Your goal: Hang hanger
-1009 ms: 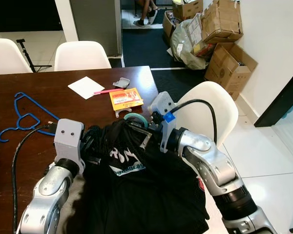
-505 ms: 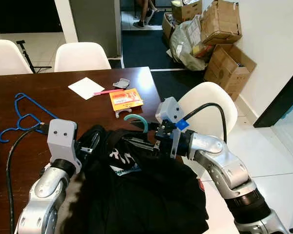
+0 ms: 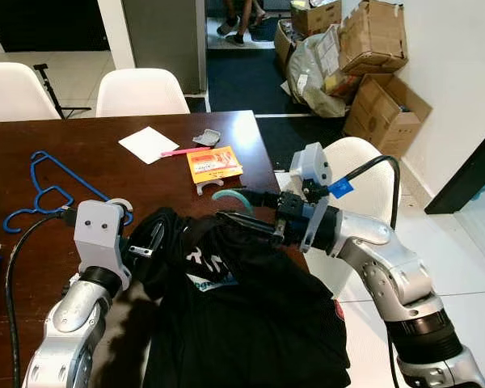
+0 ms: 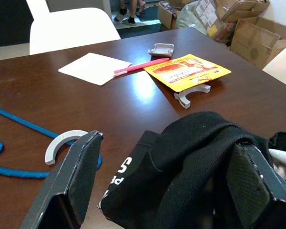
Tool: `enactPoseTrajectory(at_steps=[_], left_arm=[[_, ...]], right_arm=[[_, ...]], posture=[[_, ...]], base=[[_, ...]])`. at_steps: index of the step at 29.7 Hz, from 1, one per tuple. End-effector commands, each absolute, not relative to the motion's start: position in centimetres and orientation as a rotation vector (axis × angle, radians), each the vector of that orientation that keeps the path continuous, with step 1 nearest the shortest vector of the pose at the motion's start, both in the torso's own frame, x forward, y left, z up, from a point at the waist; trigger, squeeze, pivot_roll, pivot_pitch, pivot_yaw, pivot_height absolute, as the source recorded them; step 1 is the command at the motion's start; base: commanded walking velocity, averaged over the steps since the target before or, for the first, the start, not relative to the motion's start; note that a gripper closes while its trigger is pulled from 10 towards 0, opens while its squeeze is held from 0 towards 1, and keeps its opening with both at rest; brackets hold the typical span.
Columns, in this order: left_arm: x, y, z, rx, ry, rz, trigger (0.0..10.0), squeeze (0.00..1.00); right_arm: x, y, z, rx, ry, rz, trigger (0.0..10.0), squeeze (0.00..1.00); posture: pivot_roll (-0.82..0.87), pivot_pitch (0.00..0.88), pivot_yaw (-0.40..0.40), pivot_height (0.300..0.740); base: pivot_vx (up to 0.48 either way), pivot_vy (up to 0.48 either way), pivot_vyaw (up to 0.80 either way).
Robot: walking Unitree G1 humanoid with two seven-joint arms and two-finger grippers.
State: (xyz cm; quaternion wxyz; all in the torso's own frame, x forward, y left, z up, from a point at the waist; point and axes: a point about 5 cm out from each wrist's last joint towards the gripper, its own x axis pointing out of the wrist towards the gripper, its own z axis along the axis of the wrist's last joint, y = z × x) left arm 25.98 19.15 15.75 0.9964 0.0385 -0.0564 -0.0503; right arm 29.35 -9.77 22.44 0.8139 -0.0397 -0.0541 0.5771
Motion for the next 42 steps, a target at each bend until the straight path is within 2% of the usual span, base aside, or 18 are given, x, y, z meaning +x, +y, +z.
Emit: enactPoseTrajectory(at_steps=[1,16,18,19,21,22,26,30,34,39,42], left_arm=[[26.0,19.2,15.6,0.082,-0.109,-0.105,10.0,1.00],[26.2,19.1,15.9,0.083,-0.122,-0.110,10.0,1.00],[26.2,19.6,15.9,0.096,-0.117,-0.099,10.0,1.00],[26.3,20.3,16.2,0.120,-0.122,-0.080,10.0,0.93],[26.4,20.8,16.4,0.137,-0.126,-0.067,10.0,0.93],[26.5,21.5,17.1,0.150,-0.145,-0.044,10.0,0.00],[26.7,23.6,20.5,0.188,-0.243,0.021,10.0,0.00],[26.8,24.8,22.3,0.211,-0.295,0.057,10.0,0.00],[26.6,27.5,26.4,0.264,-0.404,0.135,10.0,0.00],[26.6,27.5,26.4,0.270,-0.398,0.128,10.0,0.00],[26.7,26.1,25.8,0.176,-0.395,0.010,10.0,0.00]], right_arm=[[29.2,-9.4,22.2,-0.113,-0.098,1.251,0.0,0.00],[29.5,-9.6,21.9,-0.180,-0.087,1.224,0.0,0.00],[30.0,-10.5,22.9,-0.124,-0.136,1.190,0.0,0.00],[30.2,-11.6,23.5,-0.101,-0.153,1.178,0.0,0.00],[30.4,-12.4,23.9,-0.088,-0.164,1.172,0.0,0.00],[30.4,-13.3,24.2,-0.083,-0.169,1.180,0.0,0.00],[29.9,-16.2,25.4,-0.055,-0.179,1.217,0.0,0.00],[29.6,-17.4,25.8,-0.050,-0.177,1.237,0.0,0.00],[28.7,-19.7,26.2,0.020,-0.184,1.265,0.0,0.00],[28.3,-20.0,26.6,0.057,-0.211,1.283,0.0,0.00],[28.5,-20.3,27.0,0.056,-0.236,1.259,0.0,0.00]], posture=[[0.03,0.130,-0.017,0.740],[0.03,0.139,-0.014,0.740],[0.03,0.142,-0.012,0.740],[0.03,0.142,-0.013,0.740],[0.03,0.142,-0.013,0.740],[0.03,0.144,-0.016,0.740],[0.03,0.144,-0.017,0.740],[0.03,0.145,-0.019,0.740],[0.03,0.147,-0.017,0.740],[0.03,0.150,-0.012,0.740],[0.03,0.150,-0.012,0.740]], base=[[0.000,0.000,0.00],[0.000,0.000,0.00],[0.000,0.000,0.00],[0.000,0.000,0.00],[0.000,0.000,0.00],[0.000,0.000,0.00],[0.000,0.000,0.00],[0.000,0.000,0.00],[0.000,0.000,0.00],[0.000,0.000,0.00],[0.000,0.000,0.00]])
